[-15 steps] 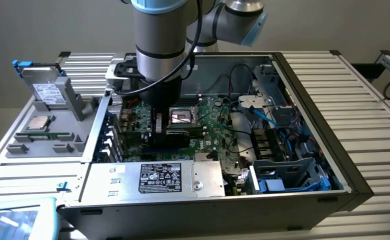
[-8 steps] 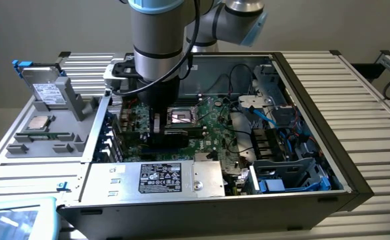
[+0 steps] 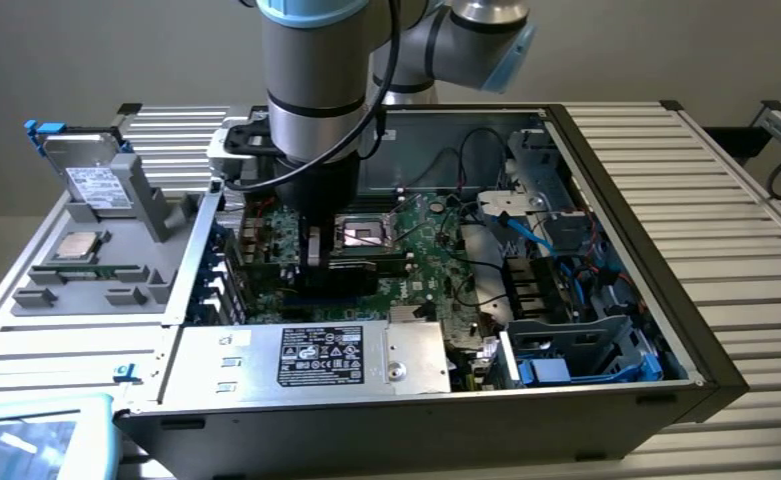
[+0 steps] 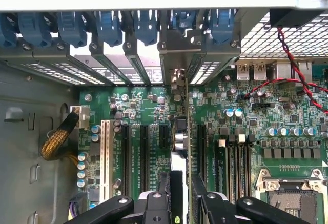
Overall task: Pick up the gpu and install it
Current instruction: 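Insert the gpu into the slot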
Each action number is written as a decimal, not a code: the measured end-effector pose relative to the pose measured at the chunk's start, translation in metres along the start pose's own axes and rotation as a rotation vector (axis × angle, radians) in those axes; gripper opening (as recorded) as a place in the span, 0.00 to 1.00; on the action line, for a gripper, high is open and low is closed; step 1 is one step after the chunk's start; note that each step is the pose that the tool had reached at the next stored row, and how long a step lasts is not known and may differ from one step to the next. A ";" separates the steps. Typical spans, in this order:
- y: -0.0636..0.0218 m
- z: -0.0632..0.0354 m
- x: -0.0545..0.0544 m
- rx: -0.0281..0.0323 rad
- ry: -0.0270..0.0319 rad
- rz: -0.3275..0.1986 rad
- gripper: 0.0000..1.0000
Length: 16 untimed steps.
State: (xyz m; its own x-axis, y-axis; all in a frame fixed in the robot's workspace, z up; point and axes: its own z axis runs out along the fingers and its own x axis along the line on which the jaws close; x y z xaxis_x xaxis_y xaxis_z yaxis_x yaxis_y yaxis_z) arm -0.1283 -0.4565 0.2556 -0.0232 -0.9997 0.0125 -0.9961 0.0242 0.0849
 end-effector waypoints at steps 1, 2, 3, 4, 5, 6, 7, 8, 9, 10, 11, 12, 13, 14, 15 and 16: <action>0.0001 -0.0009 0.000 0.0000 -0.0001 0.001 0.28; 0.0002 -0.0019 0.000 0.0000 -0.0002 0.001 0.28; 0.0003 -0.0031 0.000 0.0000 -0.0003 0.001 0.28; 0.0004 -0.0042 0.000 -0.0001 -0.0002 0.001 0.28; 0.0004 -0.0043 0.000 0.0001 -0.0003 0.001 0.28; 0.0004 -0.0043 0.000 0.0001 -0.0003 0.001 0.28; 0.0004 -0.0043 0.000 0.0001 -0.0003 0.001 0.28; 0.0004 -0.0043 0.000 0.0001 -0.0003 0.001 0.28; 0.0003 -0.0043 0.000 0.0001 -0.0004 0.002 0.28; 0.0002 -0.0042 0.000 0.0001 -0.0005 0.004 0.28; 0.0002 -0.0042 0.000 0.0000 -0.0006 0.006 0.28; 0.0003 -0.0042 0.000 -0.0001 -0.0007 0.008 0.28; 0.0002 -0.0042 0.000 -0.0002 -0.0010 0.011 0.28; 0.0002 -0.0041 0.000 -0.0001 -0.0013 0.015 0.28; 0.0002 -0.0041 0.000 -0.0002 -0.0015 0.017 0.28; 0.0002 -0.0041 0.000 -0.0002 -0.0016 0.017 0.28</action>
State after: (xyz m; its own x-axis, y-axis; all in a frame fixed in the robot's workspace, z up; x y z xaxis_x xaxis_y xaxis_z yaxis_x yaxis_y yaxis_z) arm -0.1282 -0.4568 0.2597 -0.0400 -0.9991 0.0123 -0.9956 0.0409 0.0848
